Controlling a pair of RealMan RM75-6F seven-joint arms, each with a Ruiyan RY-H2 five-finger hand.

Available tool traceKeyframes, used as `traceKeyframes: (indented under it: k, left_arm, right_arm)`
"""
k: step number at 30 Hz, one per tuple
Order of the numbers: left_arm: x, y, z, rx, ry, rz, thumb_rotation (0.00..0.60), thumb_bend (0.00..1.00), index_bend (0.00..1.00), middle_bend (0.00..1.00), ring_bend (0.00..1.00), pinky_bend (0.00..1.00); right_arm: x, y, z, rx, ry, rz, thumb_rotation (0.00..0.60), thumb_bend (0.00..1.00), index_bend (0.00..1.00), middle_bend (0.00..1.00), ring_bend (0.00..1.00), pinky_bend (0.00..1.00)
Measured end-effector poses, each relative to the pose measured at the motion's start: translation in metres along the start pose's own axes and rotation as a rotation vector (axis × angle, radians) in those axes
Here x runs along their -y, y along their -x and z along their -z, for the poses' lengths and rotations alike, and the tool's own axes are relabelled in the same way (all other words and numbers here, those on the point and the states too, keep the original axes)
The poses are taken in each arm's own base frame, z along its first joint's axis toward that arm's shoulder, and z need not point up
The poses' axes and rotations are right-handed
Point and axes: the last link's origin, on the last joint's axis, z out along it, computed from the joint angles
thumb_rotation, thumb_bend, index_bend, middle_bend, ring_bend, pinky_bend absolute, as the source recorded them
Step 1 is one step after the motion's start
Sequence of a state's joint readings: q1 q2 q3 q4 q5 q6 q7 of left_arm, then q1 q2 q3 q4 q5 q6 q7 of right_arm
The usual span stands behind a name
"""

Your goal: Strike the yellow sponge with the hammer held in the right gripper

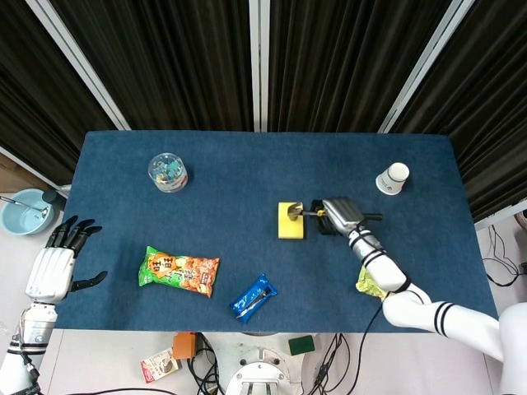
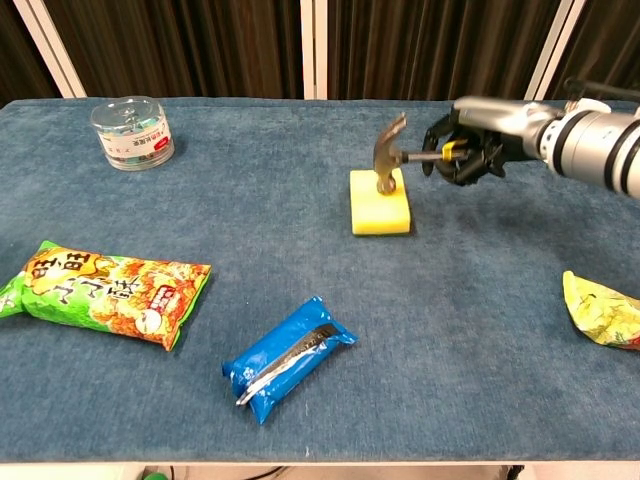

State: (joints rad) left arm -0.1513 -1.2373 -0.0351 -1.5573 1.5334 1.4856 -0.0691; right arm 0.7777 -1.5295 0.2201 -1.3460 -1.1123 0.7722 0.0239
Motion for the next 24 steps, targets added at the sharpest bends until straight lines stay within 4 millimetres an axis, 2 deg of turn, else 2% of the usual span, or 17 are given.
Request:
traceKeyframes:
  k: [5,17,21,24]
  left_arm:
    - [-0.003,0.000,-0.001,0.000,0.012,-0.002,0.600,0.09,0.21,0.16,0.05,0.11]
    - [-0.001,0.002,0.002,0.008,0.003,-0.003,0.600,0.09,0.21,0.15,0.05,0.11]
    - [0.000,0.002,0.003,0.003,0.000,0.000,0.600,0.09,0.21,0.15,0.05,0.11]
    - [0.001,0.001,0.004,0.000,0.001,0.000,0.600,0.09,0.20,0.15,0.05,0.11]
  right_arm:
    - [0.002,-0.007,0.007,-0.014,-0.022,-0.042,0.600,1.00,0.96,0.78,0.66,0.81]
    - [-0.005,0.024,-0.011,0.074,0.034,0.036,0.600,1.00,0.96,0.78,0.66,0.81]
    - [-0.002,0.018,-0.008,0.041,0.024,0.001,0.600,1.00,0.96,0.78,0.66,0.81]
    - [-0.005,0.002,-0.001,-0.016,0.017,-0.055,0.600,1.00,0.96,0.78,0.66,0.81]
